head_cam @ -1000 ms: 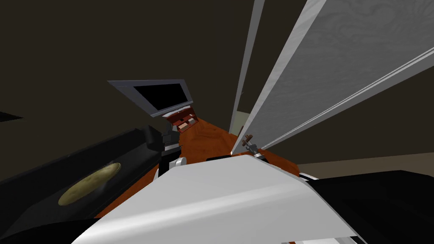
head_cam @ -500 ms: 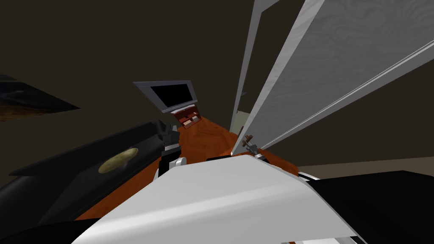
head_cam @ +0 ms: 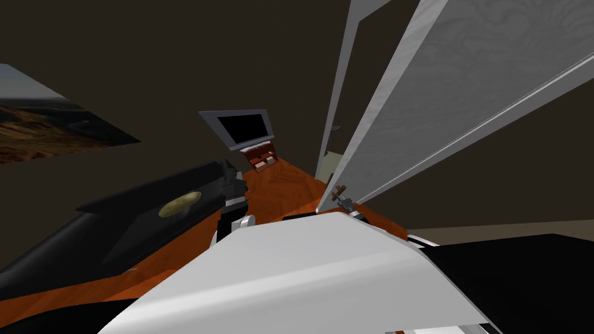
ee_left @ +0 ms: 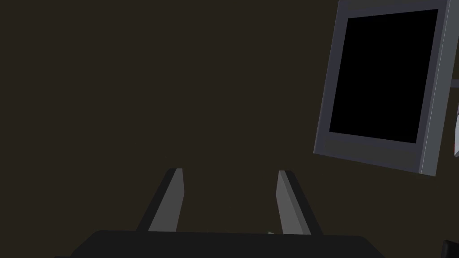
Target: Pull the door open
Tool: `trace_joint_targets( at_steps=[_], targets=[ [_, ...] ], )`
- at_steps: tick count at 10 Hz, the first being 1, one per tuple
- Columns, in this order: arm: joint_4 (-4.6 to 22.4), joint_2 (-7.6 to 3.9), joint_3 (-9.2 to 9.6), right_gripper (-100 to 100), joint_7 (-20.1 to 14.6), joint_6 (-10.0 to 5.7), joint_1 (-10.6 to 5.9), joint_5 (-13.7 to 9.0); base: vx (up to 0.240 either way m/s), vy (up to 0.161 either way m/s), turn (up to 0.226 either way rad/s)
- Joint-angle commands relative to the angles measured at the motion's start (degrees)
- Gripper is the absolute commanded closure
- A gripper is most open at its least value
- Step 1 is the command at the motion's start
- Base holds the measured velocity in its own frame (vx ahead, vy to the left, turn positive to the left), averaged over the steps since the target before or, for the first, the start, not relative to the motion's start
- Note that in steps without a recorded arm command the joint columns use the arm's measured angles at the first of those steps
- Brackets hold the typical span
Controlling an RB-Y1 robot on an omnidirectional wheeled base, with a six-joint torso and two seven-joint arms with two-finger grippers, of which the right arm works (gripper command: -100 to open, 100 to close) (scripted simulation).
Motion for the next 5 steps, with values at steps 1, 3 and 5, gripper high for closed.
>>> trace_joint_targets(
  at_steps=[1, 3, 5],
  targets=[
    [0.71, -0.03, 0.32, 100, -0.42, -0.61, -0.04, 0.03, -0.19, -0.058, 0.141],
    [1.71, -0.06, 0.77, 100, -1.01, -1.48, -0.2, 0.05, -0.211, -0.066, 0.147],
    [2.73, -0.09, 1.24, 100, -1.62, -2.37, -0.36, 0.08, -0.203, -0.076, 0.159]
  ],
)
